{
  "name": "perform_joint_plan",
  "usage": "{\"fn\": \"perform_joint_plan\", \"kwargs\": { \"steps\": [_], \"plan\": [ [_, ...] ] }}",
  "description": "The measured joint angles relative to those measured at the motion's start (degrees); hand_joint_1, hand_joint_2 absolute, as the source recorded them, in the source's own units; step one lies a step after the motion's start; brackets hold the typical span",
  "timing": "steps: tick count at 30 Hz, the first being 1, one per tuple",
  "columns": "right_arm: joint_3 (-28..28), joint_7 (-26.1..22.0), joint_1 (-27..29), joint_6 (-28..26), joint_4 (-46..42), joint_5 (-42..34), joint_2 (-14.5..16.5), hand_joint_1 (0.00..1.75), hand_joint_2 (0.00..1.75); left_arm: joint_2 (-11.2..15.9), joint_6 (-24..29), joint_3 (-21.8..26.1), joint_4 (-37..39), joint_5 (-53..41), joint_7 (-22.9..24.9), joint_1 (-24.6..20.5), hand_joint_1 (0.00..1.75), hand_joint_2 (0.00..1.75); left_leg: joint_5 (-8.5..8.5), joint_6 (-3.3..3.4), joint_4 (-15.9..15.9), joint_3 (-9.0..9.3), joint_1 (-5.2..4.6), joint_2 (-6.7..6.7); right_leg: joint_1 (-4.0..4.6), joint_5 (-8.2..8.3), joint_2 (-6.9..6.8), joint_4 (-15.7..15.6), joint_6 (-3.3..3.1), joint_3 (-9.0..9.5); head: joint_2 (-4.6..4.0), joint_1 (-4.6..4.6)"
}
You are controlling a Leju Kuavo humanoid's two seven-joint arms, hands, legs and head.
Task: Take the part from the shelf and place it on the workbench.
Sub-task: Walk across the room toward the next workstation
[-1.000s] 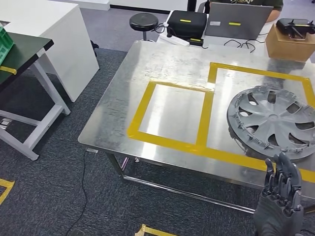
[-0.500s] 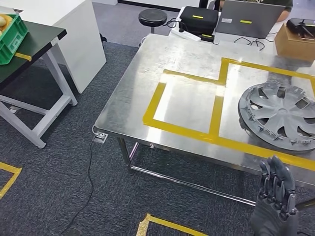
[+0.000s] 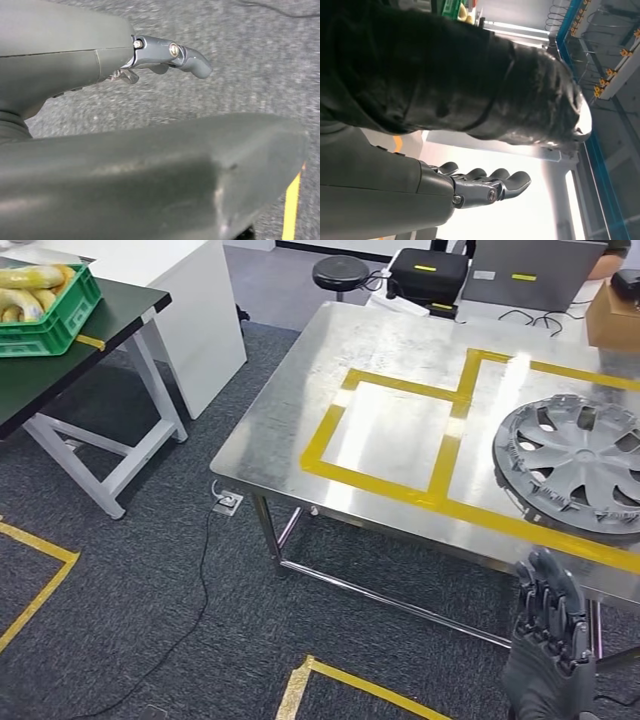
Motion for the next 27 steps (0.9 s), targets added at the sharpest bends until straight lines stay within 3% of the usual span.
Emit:
{"fn": "perform_joint_plan", "kwargs": {
  "steps": [1,3,5,6,8,9,11,13,14,15,16,18,20,22,24,25,27],
  "plan": [
    [-0.01,0.00,-0.14,0.05,0.16,-0.01,0.00,0.00,0.00,0.02,-0.03,0.02,0.00,0.01,-0.01,0.03,0.00,0.00,1.49,0.08,-1.80,1.83,0.00,0.09,0.03,0.32,-0.35,0.31,0.08,-0.54,0.00,-0.01],
    [-0.05,0.00,-0.45,0.42,0.41,-0.02,-0.01,0.00,0.00,0.10,-0.09,0.07,0.00,0.01,-0.08,0.03,0.00,0.00,4.18,0.57,-9.93,7.57,-0.19,0.90,0.13,0.80,-1.01,0.98,0.34,-1.55,0.00,-0.01],
    [-0.10,0.00,-0.81,1.11,0.62,-0.03,-0.02,0.00,0.00,0.19,-0.13,0.19,0.00,0.01,-0.21,-0.09,0.00,0.00,4.49,1.19,-16.63,11.53,-0.53,1.88,0.25,1.29,-1.64,1.38,0.81,-2.17,0.00,0.01],
    [-0.12,0.00,-1.04,1.52,0.74,-0.03,-0.02,0.00,0.00,0.23,-0.11,0.27,0.00,0.00,-0.28,-0.14,0.00,0.00,4.10,1.44,-17.91,11.98,-0.68,2.06,0.30,1.61,-1.93,1.47,1.09,-2.39,0.00,0.01],
    [-0.23,0.00,-1.70,2.50,1.09,-0.04,-0.02,0.00,0.00,0.21,-0.04,0.40,0.00,-0.05,-0.45,-0.08,0.00,0.00,4.47,2.03,-18.50,11.49,-0.55,1.78,0.31,2.00,-2.11,1.63,1.73,-2.81,-0.01,0.03],
    [-0.42,0.00,-2.10,3.02,1.35,-0.03,-0.02,0.00,0.00,0.17,0.00,0.43,0.00,-0.08,-0.51,-0.04,0.00,0.00,4.87,2.50,-18.72,11.16,-0.40,1.64,0.30,1.30,-1.50,2.25,2.05,-3.30,-0.02,0.09],
    [-0.85,0.00,-2.83,3.88,2.01,0.02,-0.02,0.00,0.00,0.07,0.02,0.45,0.00,-0.10,-0.61,-0.09,0.00,0.00,5.98,3.39,-18.97,10.23,-0.18,1.41,0.20,-2.63,0.39,6.65,2.54,-5.18,-0.02,0.32],
    [-1.16,0.00,-3.34,4.40,2.74,0.08,-0.02,0.00,0.00,0.04,0.00,0.47,0.00,-0.13,-0.67,-0.21,0.00,0.00,7.00,3.71,-18.83,8.93,-0.35,1.07,0.08,-7.38,1.50,14.32,2.75,-7.64,-0.01,0.50],
    [-1.31,0.00,-3.55,4.61,3.06,0.09,-0.02,0.00,0.00,0.04,-0.04,0.48,0.00,-0.14,-0.70,-0.21,0.00,0.00,7.50,3.72,-18.69,8.19,-0.46,0.89,0.05,-8.45,1.64,17.26,2.80,-8.30,-0.01,0.50],
    [-1.51,0.00,-3.71,4.81,3.34,0.08,-0.02,0.00,0.00,0.02,-0.07,0.48,0.00,-0.16,-0.74,-0.18,0.00,0.00,7.93,3.68,-18.47,7.44,-0.53,0.73,0.05,-8.30,1.69,18.23,2.79,-8.01,0.00,0.49],
    [-1.73,0.00,-3.85,4.96,3.57,0.05,-0.02,0.00,0.00,-0.02,-0.10,0.48,0.00,-0.18,-0.78,-0.15,0.00,0.00,8.29,3.60,-18.19,6.72,-0.58,0.57,0.05,-7.12,1.71,16.82,2.73,-6.54,0.00,0.49],
    [-2.15,0.00,-4.14,5.29,3.87,-0.11,-0.02,0.00,0.00,-0.10,-0.13,0.48,0.00,-0.23,-0.89,-0.12,0.00,0.00,8.79,3.30,-17.52,5.56,-0.61,0.24,0.04,-4.28,1.94,8.70,2.47,-0.98,0.00,0.50],
    [-2.56,0.00,-4.49,5.80,4.01,-0.37,0.01,0.00,0.00,-0.19,-0.15,0.48,0.00,-0.39,-1.13,-0.15,0.00,0.00,9.27,2.79,-16.82,4.75,-0.73,0.02,0.12,-3.40,2.38,1.77,2.19,3.49,0.00,0.48],
    [-2.88,0.00,-4.66,6.23,4.07,-0.63,0.06,0.00,0.00,-0.28,-0.16,0.49,0.00,-0.61,-1.46,-0.12,0.00,0.00,9.81,2.14,-16.46,4.30,-0.78,-0.12,0.31,-3.45,2.50,0.26,1.85,4.00,-0.01,0.43],
    [-3.15,0.00,-4.76,6.54,4.15,-0.80,0.18,0.00,0.00,-0.31,-0.16,0.50,0.00,-0.78,-1.74,0.03,0.00,0.00,9.26,1.49,-15.81,3.83,-0.65,-0.17,0.20,-2.84,2.10,0.11,0.90,3.08,-0.01,0.40],
    [-3.31,0.00,-4.81,6.68,4.18,-0.86,0.25,0.00,0.00,-0.36,-0.16,0.51,0.00,-0.81,-1.84,0.10,0.00,0.00,7.69,1.19,-14.50,3.28,-0.59,-0.13,0.09,-2.38,1.86,-0.02,0.36,2.67,-0.01,0.25],
    [-3.60,0.00,-4.87,6.86,4.22,-0.90,0.41,0.00,0.00,-0.51,-0.16,0.52,0.00,-0.89,-1.90,0.15,0.00,0.00,2.38,0.65,-8.81,1.47,-0.36,0.02,0.03,-1.44,1.41,-0.08,-0.31,1.60,-0.01,-0.07]
  ]
}}
